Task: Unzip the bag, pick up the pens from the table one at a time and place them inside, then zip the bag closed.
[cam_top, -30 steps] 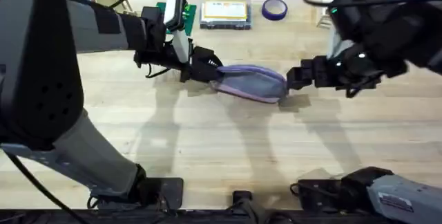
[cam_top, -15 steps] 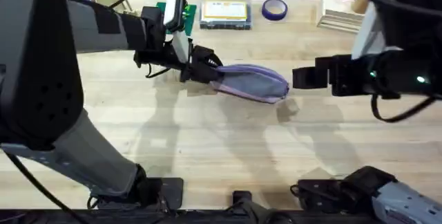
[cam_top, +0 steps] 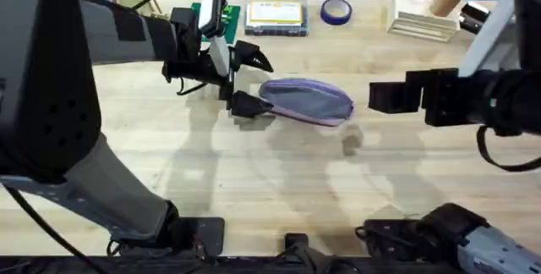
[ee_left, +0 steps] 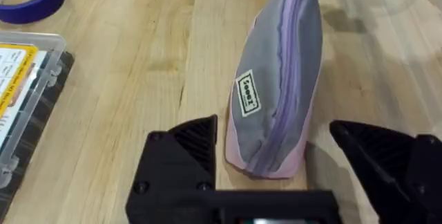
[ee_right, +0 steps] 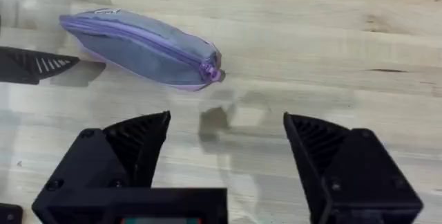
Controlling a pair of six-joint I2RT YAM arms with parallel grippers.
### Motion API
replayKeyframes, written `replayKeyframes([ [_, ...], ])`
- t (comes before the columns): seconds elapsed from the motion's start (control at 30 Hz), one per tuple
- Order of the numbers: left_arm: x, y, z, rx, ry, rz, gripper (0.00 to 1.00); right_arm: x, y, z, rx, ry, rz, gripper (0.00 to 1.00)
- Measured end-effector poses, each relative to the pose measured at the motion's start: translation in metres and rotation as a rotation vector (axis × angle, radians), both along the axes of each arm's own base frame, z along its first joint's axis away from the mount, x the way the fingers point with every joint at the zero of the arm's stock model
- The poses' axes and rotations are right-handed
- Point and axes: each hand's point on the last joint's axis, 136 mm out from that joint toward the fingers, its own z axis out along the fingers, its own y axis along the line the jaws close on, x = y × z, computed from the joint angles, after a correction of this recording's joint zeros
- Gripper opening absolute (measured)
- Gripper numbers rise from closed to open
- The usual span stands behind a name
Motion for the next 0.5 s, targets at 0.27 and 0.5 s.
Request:
replayKeyframes([
  [0.27, -0.001, 0.002, -0.002, 0.026, 0.006, 0.006, 0.992, -0.002, -0.001, -0.001, -0.003, 0.006, 0.000, 0.998],
  [0.5, -0.012, 0.014, 0.020, 0.153, -0.029, 0.037, 0.992, -0.004, -0.002, -0.002, -0.008, 0.016, 0.000, 0.998],
])
